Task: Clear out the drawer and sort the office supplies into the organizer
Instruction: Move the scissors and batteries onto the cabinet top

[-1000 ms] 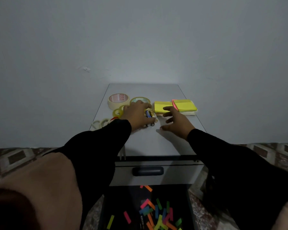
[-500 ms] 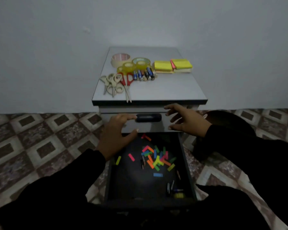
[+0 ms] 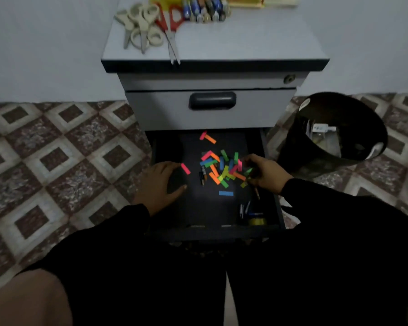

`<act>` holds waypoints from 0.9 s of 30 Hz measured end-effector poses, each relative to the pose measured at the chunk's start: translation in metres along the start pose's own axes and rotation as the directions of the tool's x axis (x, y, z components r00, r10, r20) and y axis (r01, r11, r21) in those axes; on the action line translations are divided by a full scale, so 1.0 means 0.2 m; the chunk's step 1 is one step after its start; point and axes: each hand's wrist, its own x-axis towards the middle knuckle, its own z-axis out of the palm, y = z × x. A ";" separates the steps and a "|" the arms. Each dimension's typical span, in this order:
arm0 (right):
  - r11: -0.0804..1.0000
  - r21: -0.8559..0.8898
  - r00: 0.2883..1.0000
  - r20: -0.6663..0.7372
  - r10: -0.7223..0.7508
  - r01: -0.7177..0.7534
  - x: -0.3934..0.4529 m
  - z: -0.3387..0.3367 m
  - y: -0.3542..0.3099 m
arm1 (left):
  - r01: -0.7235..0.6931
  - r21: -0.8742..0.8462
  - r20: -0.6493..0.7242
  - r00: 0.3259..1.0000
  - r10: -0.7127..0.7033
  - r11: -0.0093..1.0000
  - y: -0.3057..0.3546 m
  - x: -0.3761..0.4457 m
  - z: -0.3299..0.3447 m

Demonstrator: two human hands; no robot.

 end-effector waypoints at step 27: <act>0.978 0.121 0.985 0.030 0.170 -0.173 0.53 0.40 0.10 | 0.223 0.180 0.254 0.930 -0.264 0.958 -0.01 0.42 0.51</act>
